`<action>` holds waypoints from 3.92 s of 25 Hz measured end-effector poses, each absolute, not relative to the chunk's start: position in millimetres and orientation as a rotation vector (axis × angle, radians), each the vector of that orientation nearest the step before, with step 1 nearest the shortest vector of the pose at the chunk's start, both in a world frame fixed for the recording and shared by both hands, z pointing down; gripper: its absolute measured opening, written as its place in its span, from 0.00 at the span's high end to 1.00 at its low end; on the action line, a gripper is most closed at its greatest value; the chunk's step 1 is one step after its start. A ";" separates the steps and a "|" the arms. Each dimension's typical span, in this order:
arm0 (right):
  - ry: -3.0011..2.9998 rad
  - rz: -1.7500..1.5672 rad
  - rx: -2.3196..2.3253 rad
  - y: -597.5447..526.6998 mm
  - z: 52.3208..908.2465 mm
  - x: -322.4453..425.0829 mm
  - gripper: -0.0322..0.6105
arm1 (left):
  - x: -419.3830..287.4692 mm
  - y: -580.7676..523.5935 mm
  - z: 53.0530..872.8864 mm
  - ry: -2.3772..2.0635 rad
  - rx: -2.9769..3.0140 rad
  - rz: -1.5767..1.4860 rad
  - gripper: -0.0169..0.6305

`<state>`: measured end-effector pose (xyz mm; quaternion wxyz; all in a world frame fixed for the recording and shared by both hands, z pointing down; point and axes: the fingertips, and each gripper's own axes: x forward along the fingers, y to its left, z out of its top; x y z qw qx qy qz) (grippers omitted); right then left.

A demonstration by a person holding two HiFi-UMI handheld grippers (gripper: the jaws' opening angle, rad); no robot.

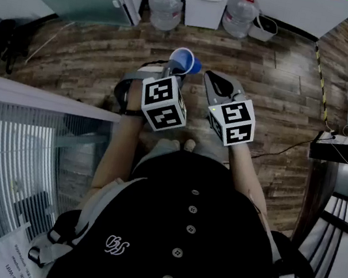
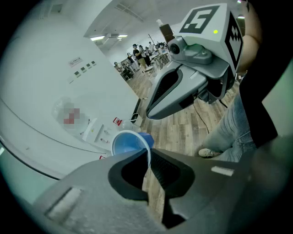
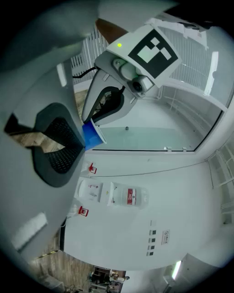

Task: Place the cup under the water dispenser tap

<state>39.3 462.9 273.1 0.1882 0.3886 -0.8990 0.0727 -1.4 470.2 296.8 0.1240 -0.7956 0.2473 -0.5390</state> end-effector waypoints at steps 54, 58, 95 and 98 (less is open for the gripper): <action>-2.509 0.360 1.113 270.2 316.8 48.4 0.95 | -5.4 281.4 348.6 0.665 -2.395 -1.618 0.94; -2.510 0.360 1.161 220.4 312.4 32.9 0.95 | -19.9 229.8 344.4 0.602 -2.359 -1.613 0.94; -2.502 0.431 1.035 -23.4 346.7 -16.5 0.95 | -59.3 0.2 384.8 0.573 -2.409 -1.671 0.94; -2.511 0.429 1.017 -54.5 344.0 -10.7 0.95 | -53.8 -27.3 382.6 0.595 -2.407 -1.691 0.94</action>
